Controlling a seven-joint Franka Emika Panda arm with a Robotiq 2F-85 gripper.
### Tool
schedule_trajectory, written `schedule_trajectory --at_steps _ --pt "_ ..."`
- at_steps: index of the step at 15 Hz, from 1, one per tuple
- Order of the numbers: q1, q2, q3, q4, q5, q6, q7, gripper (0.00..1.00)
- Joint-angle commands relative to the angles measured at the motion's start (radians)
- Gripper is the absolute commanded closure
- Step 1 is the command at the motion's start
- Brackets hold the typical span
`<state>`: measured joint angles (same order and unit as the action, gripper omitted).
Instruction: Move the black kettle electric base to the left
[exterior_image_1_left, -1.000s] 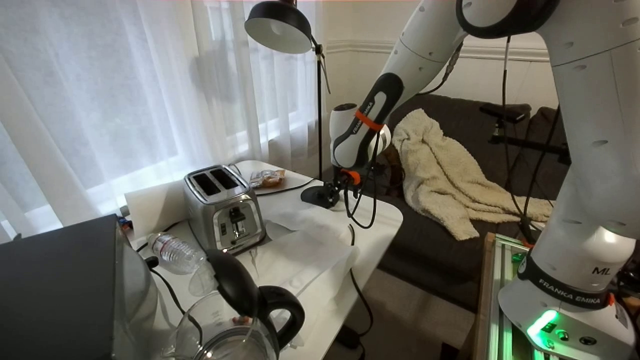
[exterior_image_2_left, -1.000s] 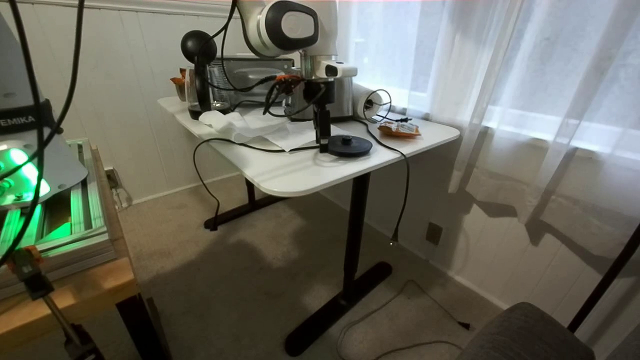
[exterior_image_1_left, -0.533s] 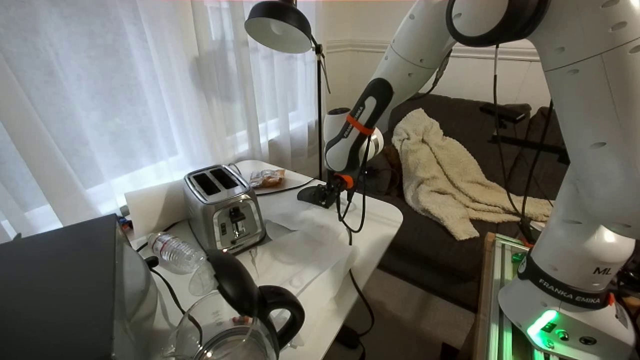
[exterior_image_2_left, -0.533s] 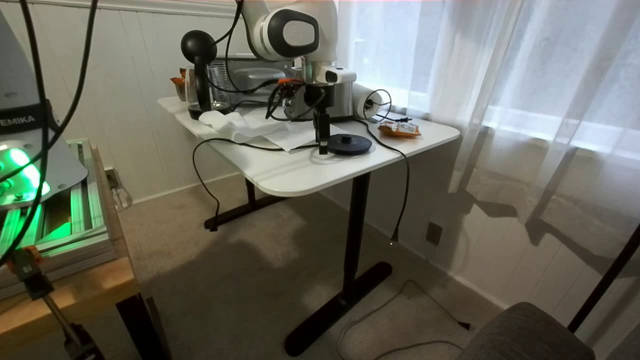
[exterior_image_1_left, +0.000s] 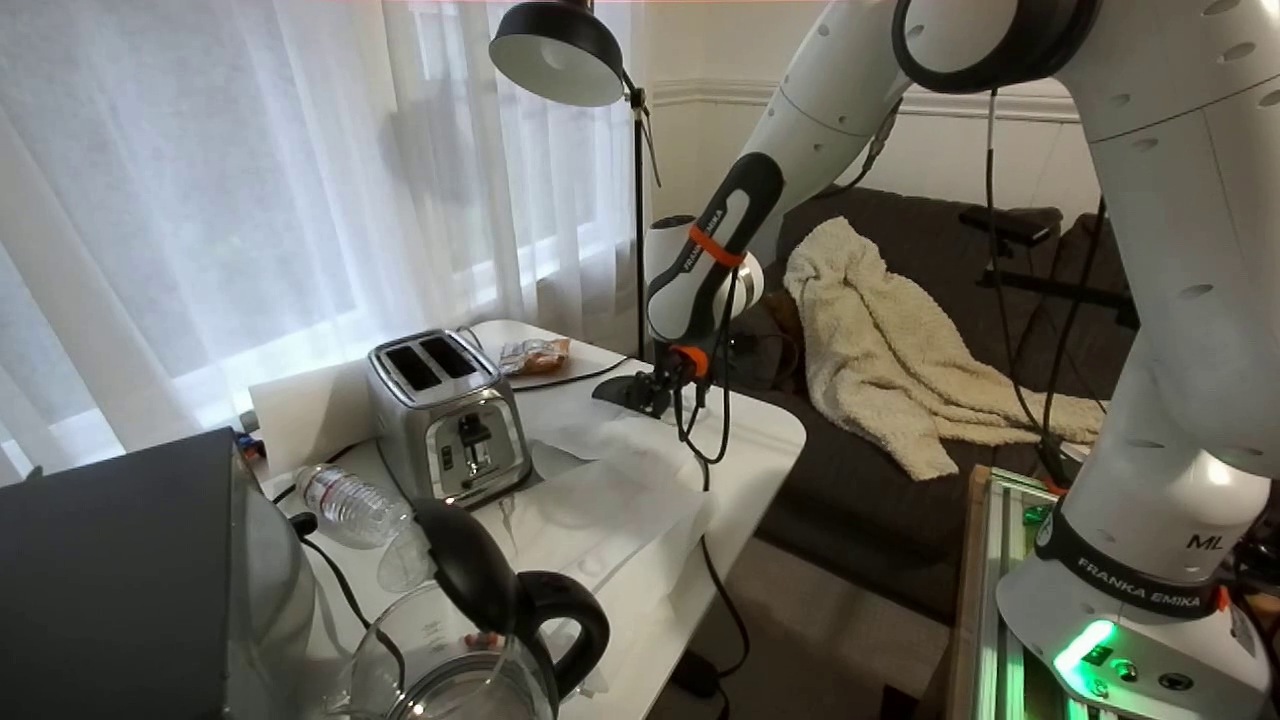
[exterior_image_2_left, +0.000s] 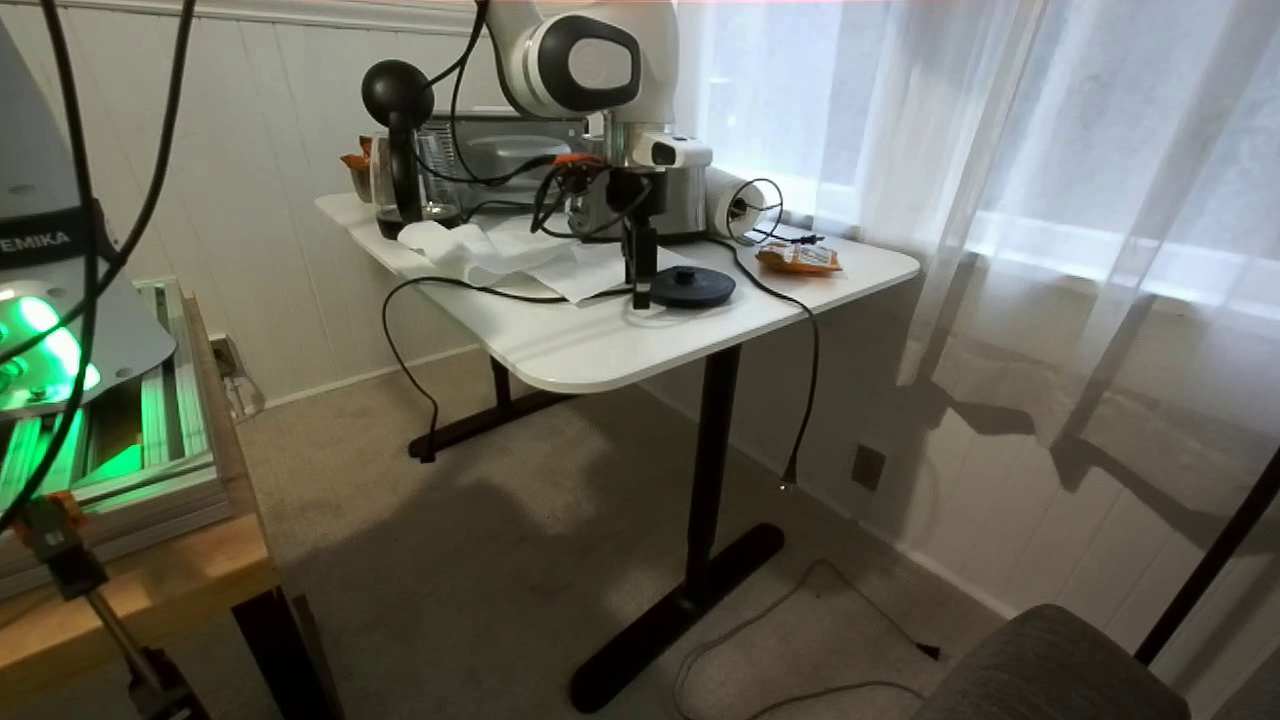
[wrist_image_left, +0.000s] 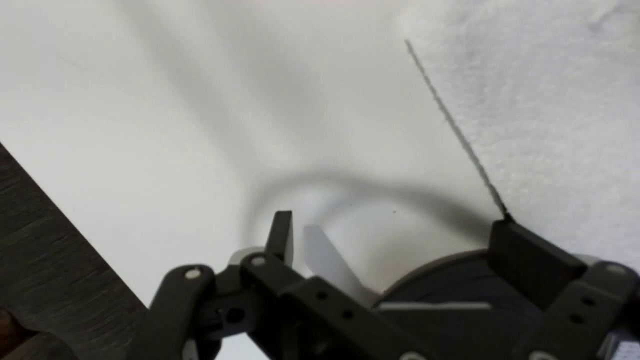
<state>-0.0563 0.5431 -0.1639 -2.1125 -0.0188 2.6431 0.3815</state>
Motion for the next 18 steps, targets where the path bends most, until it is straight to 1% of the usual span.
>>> schedule_trajectory --at_steps 1,6,9,13,16,18 --pt "0.003 -0.001 0.008 0.012 0.022 -0.076 -0.053 0.0" --pt "-0.004 -0.012 0.016 0.016 0.023 -0.121 -0.088 0.0" --pt "0.008 -0.015 0.002 0.019 0.01 -0.126 -0.075 0.0" --pt "0.029 0.002 -0.037 0.026 -0.017 -0.057 -0.027 0.0" --pt "0.007 0.003 -0.028 0.029 0.018 -0.003 -0.042 0.0" --pt "0.012 0.004 -0.041 0.03 0.016 0.037 -0.025 0.0"
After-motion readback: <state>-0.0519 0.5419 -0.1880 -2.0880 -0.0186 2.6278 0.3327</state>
